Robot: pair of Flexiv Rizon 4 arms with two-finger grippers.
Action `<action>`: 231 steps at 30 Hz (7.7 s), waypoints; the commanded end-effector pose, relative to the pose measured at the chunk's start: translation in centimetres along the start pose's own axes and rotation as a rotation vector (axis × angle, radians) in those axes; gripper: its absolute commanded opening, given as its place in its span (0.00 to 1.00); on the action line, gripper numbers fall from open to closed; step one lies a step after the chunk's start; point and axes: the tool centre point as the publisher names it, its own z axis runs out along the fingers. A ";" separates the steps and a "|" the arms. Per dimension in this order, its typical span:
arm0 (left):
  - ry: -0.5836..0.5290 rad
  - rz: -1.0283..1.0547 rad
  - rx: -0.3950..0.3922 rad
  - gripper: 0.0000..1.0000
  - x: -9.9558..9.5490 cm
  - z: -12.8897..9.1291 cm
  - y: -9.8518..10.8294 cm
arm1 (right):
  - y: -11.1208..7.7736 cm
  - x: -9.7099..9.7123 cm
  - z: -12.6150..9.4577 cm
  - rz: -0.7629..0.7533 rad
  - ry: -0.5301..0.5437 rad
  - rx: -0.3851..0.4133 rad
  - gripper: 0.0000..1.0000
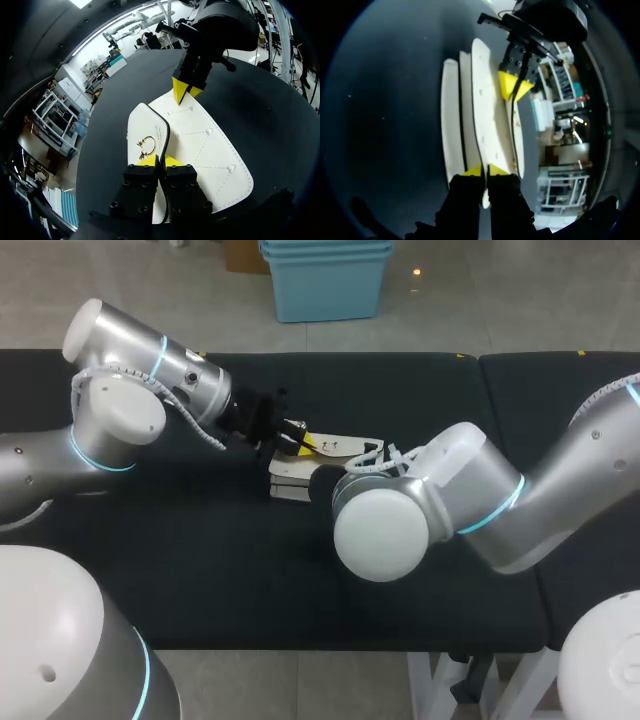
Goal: Pick up the bag, open it, inspect its contents, close it, and place it on the opposite side
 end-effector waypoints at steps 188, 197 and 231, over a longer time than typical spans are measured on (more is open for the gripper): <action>0.179 -1.412 0.024 1.00 -1.8 -9.1 -3.0 | -0.7 -9.8 -5.8 0.431 0.691 0.147 1.00; 0.026 -2.043 -0.145 1.00 -4.0 -9.0 -2.1 | -0.9 -11.6 -5.7 0.667 0.764 0.309 1.00; 0.102 -2.244 -0.224 1.00 1.0 -6.7 1.1 | -3.2 -8.4 -4.0 1.383 1.023 0.233 1.00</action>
